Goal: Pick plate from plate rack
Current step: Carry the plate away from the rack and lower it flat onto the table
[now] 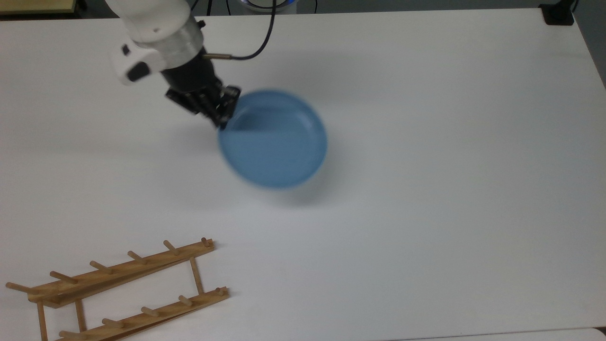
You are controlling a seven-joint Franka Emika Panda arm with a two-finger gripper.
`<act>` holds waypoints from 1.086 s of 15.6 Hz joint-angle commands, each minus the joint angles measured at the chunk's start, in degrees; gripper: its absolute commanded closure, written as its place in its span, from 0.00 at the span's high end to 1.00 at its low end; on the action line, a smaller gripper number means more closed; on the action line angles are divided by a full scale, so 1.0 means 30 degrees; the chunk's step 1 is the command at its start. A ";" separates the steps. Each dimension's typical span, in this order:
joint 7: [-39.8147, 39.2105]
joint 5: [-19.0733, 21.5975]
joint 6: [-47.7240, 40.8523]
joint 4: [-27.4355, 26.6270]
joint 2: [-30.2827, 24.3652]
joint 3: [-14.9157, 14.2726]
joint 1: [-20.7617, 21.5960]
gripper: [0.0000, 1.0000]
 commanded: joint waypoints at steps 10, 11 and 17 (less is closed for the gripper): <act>-0.6412 -0.1346 -0.0844 -0.1532 0.2781 -0.0090 -0.0028 0.00; -0.6559 -0.1346 -0.0725 -0.1621 0.2956 -0.0090 -0.0087 0.00; -0.7263 -0.2748 -0.0753 -0.1680 0.2987 -0.0090 -0.0175 0.38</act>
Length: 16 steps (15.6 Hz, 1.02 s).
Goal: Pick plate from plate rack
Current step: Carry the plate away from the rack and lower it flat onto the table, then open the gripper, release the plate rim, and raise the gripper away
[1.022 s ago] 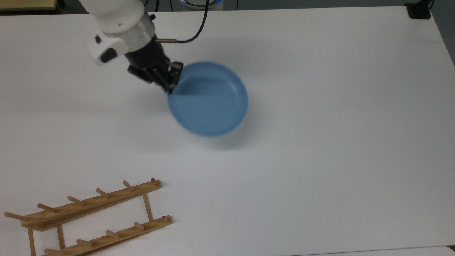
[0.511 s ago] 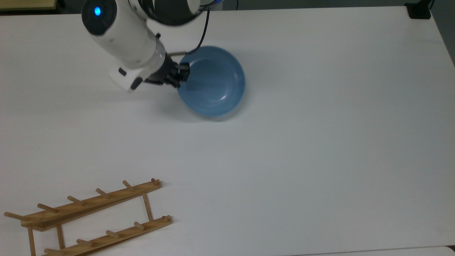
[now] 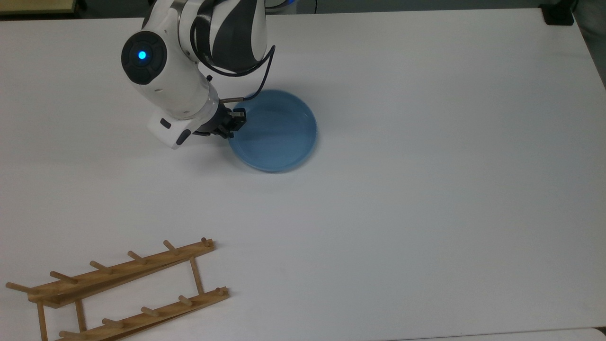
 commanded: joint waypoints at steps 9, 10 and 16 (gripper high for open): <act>0.4307 -0.3146 -0.1903 -0.0433 -0.4064 0.0096 0.0211 1.00; 0.5212 -0.3672 -0.2723 -0.0404 -0.4796 0.0155 0.0240 1.00; 0.7739 -0.5464 -0.4546 -0.0463 -0.7731 0.1532 -0.0023 1.00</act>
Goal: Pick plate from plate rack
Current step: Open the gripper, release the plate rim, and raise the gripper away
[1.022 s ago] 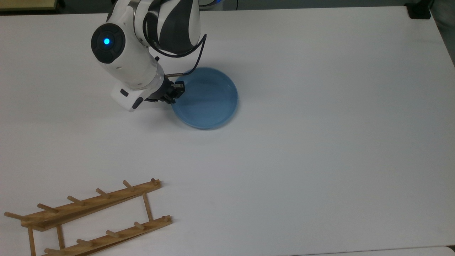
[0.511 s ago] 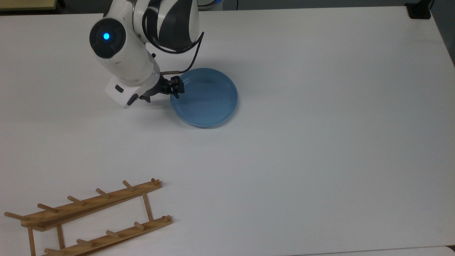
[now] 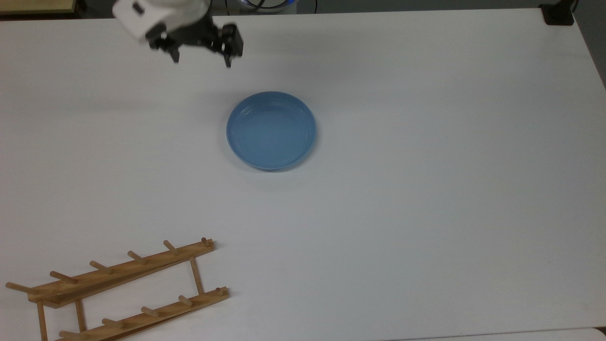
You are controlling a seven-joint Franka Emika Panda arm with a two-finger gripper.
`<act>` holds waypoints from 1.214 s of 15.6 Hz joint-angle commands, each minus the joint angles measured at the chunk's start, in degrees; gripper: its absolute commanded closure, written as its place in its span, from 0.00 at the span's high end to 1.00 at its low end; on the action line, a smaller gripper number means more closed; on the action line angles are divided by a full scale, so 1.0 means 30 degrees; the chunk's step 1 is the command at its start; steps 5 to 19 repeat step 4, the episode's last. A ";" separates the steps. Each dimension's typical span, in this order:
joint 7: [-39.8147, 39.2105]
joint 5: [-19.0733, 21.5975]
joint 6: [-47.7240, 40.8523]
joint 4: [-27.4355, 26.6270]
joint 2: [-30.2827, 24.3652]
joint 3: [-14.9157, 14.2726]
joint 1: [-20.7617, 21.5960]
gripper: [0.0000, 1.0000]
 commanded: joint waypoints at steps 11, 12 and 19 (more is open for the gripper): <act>0.2607 -0.0300 -0.0211 -0.0672 -0.1316 0.0358 -0.0196 1.00; 0.2607 -0.0300 -0.0211 -0.0672 -0.1316 0.0358 -0.0196 1.00; 0.2607 -0.0300 -0.0211 -0.0672 -0.1316 0.0358 -0.0196 1.00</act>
